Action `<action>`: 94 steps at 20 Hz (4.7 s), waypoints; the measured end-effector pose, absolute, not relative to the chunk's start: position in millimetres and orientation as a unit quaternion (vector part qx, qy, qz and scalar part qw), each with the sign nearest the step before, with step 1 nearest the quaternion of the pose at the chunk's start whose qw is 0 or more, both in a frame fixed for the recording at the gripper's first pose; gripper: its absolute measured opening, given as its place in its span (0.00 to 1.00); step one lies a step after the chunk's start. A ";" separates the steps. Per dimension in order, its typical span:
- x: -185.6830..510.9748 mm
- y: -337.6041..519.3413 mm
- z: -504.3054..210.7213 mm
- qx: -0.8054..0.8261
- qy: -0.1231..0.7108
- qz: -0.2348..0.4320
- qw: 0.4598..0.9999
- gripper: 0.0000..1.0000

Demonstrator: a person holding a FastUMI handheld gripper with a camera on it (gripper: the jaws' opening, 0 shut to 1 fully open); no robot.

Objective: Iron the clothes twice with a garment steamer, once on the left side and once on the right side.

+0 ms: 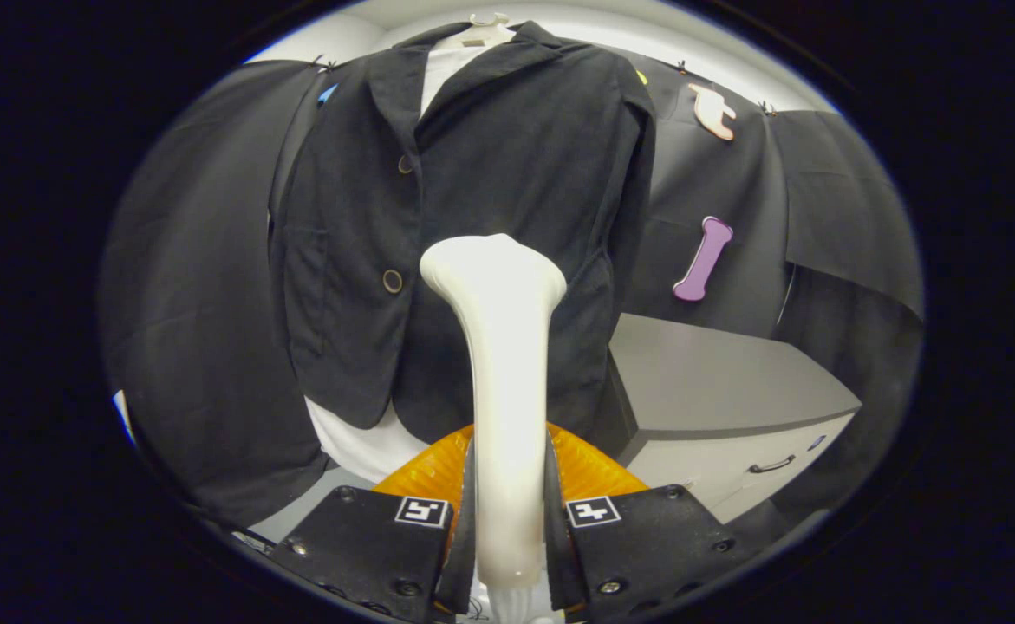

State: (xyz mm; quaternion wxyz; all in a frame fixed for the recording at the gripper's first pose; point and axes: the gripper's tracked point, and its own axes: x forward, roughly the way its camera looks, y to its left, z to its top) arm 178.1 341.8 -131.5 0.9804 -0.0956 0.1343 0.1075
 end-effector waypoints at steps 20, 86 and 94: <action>161.5 330.9 -238.6 -0.108 0.231 0.125 0.959 0.36; 164.1 530.0 80.9 -0.079 -0.024 0.175 0.981 0.36; 154.8 525.3 35.4 -0.089 0.011 0.176 0.980 0.36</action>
